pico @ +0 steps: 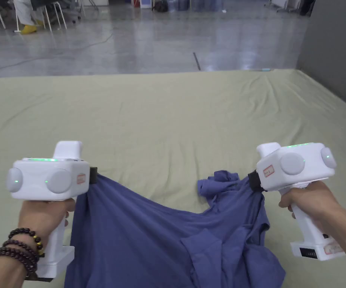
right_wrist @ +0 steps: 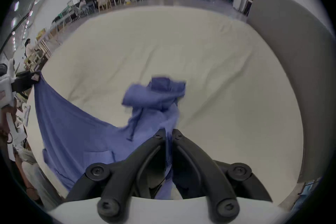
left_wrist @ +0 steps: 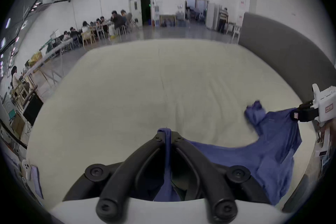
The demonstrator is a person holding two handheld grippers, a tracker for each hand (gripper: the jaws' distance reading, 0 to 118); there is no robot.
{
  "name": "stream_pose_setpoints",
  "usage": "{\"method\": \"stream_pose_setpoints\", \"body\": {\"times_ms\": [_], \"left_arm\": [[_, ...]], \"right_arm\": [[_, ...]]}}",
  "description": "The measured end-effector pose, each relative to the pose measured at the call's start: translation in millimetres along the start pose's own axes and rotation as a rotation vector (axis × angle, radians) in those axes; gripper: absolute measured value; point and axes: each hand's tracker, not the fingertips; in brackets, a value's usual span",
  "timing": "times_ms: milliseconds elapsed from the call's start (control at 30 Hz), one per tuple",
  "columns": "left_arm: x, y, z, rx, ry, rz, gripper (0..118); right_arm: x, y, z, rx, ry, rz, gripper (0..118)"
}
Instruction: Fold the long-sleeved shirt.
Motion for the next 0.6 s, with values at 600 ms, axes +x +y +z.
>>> {"method": "stream_pose_setpoints", "body": {"times_ms": [600], "left_arm": [[-46,203,97,0.371,0.081,0.098,1]], "right_arm": [[19,203,146,0.420,-0.032,-0.023,5]]}}
